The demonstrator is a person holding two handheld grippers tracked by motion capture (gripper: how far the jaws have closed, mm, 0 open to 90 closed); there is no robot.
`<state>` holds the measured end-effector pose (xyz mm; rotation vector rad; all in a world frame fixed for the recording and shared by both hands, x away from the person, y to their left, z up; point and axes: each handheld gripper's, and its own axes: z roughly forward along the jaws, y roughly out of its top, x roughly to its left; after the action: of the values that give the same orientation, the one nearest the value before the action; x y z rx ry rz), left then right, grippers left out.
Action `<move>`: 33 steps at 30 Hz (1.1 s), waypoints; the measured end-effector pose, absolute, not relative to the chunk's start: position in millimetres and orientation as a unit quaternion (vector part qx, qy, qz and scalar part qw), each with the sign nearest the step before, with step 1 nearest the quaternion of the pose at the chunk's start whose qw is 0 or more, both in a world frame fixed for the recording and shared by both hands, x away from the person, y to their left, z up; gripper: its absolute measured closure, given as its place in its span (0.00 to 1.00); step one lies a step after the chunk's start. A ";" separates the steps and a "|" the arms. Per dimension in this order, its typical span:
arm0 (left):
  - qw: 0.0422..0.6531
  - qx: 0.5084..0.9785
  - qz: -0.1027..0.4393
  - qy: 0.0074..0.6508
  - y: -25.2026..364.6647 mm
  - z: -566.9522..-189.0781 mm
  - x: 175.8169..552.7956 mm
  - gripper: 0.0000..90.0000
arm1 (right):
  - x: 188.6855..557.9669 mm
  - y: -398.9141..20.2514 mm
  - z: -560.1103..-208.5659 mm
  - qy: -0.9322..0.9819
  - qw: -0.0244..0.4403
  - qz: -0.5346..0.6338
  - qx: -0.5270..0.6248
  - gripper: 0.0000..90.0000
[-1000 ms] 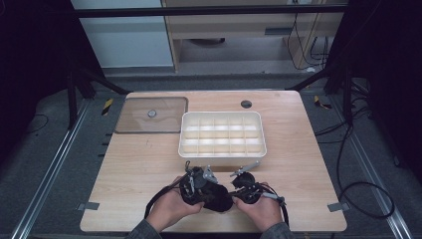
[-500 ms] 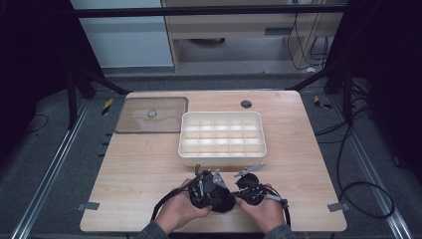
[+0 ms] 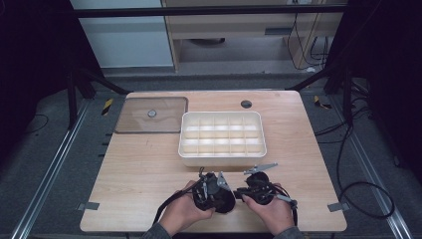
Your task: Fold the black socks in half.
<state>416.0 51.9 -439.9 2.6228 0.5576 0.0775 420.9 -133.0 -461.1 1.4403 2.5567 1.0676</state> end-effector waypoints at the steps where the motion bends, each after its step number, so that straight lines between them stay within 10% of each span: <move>1: 0.227 0.952 0.029 0.203 51.4 -440.2 415.7 0.92 | 420.7 -133.7 -459.6 0.818 0.009 0.343 0.462 0.88; 33: 0.251 0.944 0.016 0.214 45.8 -446.4 414.7 0.90 | 434.1 -121.2 -448.3 0.794 0.001 0.397 0.460 0.73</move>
<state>414.7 45.8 -446.4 2.5680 0.5817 0.0444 434.1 -121.2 -448.3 1.4457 2.4926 1.2470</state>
